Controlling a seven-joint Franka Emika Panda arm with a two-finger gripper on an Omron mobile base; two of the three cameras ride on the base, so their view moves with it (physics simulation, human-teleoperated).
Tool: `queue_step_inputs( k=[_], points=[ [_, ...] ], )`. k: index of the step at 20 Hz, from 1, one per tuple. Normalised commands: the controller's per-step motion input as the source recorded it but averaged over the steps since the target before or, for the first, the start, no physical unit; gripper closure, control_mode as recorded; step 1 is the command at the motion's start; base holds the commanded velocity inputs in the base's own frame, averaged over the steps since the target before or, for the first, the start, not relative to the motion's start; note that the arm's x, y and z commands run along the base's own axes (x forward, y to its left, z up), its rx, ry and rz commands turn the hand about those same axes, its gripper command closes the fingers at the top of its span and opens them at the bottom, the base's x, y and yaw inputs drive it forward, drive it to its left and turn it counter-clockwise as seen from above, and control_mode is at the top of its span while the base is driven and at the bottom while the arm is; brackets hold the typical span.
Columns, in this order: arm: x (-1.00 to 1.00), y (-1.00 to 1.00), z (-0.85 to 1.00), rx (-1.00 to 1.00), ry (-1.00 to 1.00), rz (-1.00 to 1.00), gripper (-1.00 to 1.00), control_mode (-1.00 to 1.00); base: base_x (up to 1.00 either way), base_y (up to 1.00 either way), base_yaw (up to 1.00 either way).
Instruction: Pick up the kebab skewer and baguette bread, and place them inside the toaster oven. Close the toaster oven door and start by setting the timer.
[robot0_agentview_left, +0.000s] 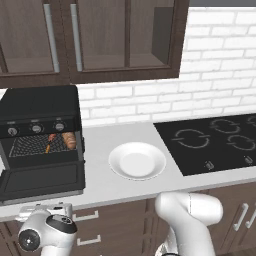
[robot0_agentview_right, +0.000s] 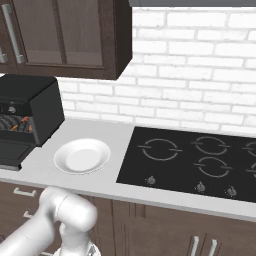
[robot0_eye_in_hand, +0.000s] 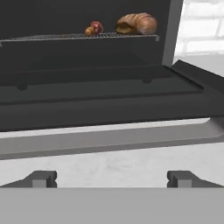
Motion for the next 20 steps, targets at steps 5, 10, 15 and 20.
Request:
queue_step_inputs(
  k=[5, 10, 15, 20],
  points=[
    [0.18, 0.0, -0.07, 0.0, 0.0, 0.0, -1.0, -1.0, 0.0, 0.0, 0.0],
    [0.06, 0.0, -0.17, 0.0, 0.0, 0.0, -1.0, -1.0, 0.0, 0.0, 0.0],
    [0.04, 0.09, -0.17, 0.0, 0.0, 0.06, -1.0, -1.0, 0.0, 0.0, 0.0],
    [0.17, 0.03, -0.06, 0.0, 0.0, 0.09, -1.0, -1.0, 0.0, 0.0, 0.0]
  ],
)
